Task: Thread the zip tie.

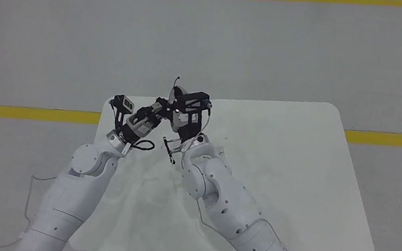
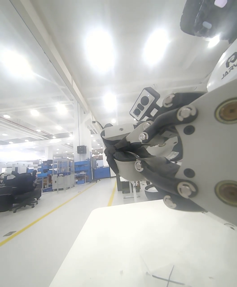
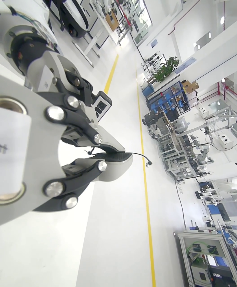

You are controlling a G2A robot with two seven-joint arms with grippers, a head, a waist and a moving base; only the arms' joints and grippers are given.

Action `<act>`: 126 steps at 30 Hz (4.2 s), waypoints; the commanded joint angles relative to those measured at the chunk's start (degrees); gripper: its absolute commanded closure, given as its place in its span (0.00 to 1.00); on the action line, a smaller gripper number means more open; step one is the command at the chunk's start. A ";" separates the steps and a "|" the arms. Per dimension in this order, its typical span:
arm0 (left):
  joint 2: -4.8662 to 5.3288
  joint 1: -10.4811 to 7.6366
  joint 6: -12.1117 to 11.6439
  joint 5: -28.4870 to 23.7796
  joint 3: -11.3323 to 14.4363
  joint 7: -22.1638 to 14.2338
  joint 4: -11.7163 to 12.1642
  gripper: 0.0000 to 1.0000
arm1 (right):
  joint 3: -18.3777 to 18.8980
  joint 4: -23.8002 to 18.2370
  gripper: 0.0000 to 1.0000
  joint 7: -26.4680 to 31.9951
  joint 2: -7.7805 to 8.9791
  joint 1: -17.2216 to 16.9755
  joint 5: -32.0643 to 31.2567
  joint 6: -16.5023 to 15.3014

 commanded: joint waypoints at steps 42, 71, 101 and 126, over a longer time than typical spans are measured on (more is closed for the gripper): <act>-0.17 0.05 0.43 1.45 -0.59 0.00 0.74 1.00 | 3.11 -3.10 1.00 0.69 0.36 -1.83 1.66 -5.00; -0.09 0.93 0.88 0.41 -1.31 -1.31 -0.78 1.00 | 2.48 -1.28 0.89 0.42 -0.04 -1.37 2.04 -4.22; -0.04 -0.60 12.50 -10.65 -4.80 -1.49 0.08 1.00 | 6.41 -7.49 0.00 2.21 2.29 -5.42 -4.00 -11.79; 0.98 -3.08 38.96 -24.65 -8.92 -3.07 5.34 1.00 | 0.74 -5.33 0.00 9.59 7.82 0.68 -20.51 -9.68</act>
